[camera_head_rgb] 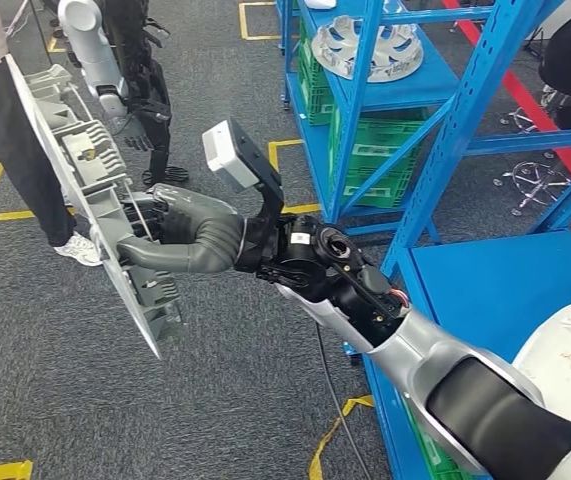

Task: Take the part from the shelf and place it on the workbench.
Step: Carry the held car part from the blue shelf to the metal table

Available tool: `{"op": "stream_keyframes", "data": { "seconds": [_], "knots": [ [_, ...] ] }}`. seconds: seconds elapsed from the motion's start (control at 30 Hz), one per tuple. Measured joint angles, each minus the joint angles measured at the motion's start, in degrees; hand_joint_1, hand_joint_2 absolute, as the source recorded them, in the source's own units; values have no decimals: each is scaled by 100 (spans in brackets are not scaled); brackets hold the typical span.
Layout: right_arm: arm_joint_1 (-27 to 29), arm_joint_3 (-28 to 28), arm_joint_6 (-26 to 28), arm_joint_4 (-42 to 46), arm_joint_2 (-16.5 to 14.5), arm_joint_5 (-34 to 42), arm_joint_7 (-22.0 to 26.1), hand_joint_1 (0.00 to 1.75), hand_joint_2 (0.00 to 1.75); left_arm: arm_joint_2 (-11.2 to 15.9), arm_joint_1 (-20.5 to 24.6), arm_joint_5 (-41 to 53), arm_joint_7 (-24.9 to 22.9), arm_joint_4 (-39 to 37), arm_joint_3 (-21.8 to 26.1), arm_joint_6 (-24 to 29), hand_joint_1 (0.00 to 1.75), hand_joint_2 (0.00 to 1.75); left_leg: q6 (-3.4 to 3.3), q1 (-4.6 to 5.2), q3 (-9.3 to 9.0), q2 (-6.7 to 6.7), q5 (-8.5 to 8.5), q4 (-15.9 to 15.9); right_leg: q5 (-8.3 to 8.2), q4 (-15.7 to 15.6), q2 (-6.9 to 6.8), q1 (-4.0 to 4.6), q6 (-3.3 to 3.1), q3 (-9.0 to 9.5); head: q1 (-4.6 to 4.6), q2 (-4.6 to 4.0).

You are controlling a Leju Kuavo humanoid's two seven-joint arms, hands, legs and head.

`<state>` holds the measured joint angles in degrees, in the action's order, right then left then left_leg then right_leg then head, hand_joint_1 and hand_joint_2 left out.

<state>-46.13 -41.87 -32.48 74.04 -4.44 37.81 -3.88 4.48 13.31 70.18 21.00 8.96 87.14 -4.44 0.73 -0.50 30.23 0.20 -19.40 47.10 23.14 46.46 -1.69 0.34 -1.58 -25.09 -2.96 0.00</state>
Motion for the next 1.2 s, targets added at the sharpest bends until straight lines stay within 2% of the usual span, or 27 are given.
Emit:
{"op": "stream_keyframes", "data": {
  "seconds": [0.07, 0.13, 0.33, 0.8, 1.13, 1.2],
  "knots": [
    [-2, -14, -2, -5, 0, 0, 5, 175, 175, 1, 0, -1, 0, 0, 0, 1, 0, 175, -12, 6, 12, 0, -10, 25, 8, 4, 0, -15, 108, 0, -2, 0],
    [-11, -32, -17, -17, -7, 1, 20, 175, 175, 2, 0, -5, -1, 0, 0, 7, 0, 175, -20, 9, 25, 0, -16, 48, 14, 20, 0, -22, 163, -8, 4, 0],
    [-128, -85, -83, -147, -99, -34, 184, 175, 175, 4, -3, -84, -3, 0, 0, 37, 0, 175, -16, 9, 79, -1, -24, 110, 40, 111, 0, -22, 188, -74, 38, 0],
    [-196, -128, -103, -428, -226, -91, 293, 175, 175, 4, -10, -111, -3, 0, 0, 83, 0, 175, 9, 10, 182, -1, -42, 234, 81, 284, 1, -20, 172, -205, 101, 0],
    [-222, -128, -115, -494, -267, -78, 301, 175, 175, 36, -15, -104, -4, 0, 0, 83, 0, 175, -77, 2, 250, -9, -190, 442, 203, 427, -16, -33, 270, -232, 132, 0],
    [-246, -128, -123, -494, -284, -64, 299, 175, 175, 39, -14, -108, -4, 0, 0, 83, 0, 175, -112, -31, 217, -25, -197, 420, 374, 693, 44, -38, 299, -353, 114, 0]
  ]
}}
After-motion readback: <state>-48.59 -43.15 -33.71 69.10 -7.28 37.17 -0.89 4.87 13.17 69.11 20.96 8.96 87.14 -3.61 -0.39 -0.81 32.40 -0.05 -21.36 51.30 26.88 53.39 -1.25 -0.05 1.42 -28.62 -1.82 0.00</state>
